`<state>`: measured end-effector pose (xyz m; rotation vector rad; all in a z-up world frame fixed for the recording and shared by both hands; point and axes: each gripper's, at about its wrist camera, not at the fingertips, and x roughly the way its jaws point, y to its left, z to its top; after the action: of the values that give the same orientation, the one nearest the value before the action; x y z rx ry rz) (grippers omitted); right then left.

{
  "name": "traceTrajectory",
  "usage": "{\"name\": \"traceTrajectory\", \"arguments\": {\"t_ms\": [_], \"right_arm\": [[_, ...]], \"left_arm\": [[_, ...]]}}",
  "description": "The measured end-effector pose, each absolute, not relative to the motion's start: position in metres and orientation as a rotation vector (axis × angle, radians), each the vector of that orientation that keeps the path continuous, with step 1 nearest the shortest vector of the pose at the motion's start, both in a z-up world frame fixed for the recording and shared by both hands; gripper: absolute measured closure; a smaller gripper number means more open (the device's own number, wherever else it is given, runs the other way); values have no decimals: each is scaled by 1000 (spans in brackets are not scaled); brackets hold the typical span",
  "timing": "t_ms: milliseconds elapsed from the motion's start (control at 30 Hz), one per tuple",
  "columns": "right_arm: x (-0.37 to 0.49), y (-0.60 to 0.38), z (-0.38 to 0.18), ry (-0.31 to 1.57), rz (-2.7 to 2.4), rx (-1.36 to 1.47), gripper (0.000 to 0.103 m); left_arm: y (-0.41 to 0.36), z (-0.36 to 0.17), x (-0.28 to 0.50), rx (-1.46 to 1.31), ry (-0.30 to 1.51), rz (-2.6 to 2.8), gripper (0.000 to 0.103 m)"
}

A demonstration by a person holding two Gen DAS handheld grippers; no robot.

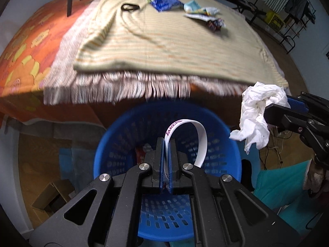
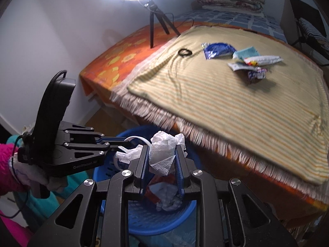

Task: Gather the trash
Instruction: 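Carry both items over the blue basket and open both tools to drop them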

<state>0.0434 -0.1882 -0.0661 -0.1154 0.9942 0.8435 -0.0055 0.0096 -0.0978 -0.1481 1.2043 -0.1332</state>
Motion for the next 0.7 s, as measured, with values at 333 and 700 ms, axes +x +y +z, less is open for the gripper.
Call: {"name": "traceTrajectory", "arguments": {"t_ms": [333,700], "right_arm": [[32,-185,-101,1085,867,-137,80],[23,-177,-117,1122,880,-174,79]], "left_arm": [[5,-124,-8,-140,1277,-121,102],[-3,-133,-8,-106,1302,-117,102]]}}
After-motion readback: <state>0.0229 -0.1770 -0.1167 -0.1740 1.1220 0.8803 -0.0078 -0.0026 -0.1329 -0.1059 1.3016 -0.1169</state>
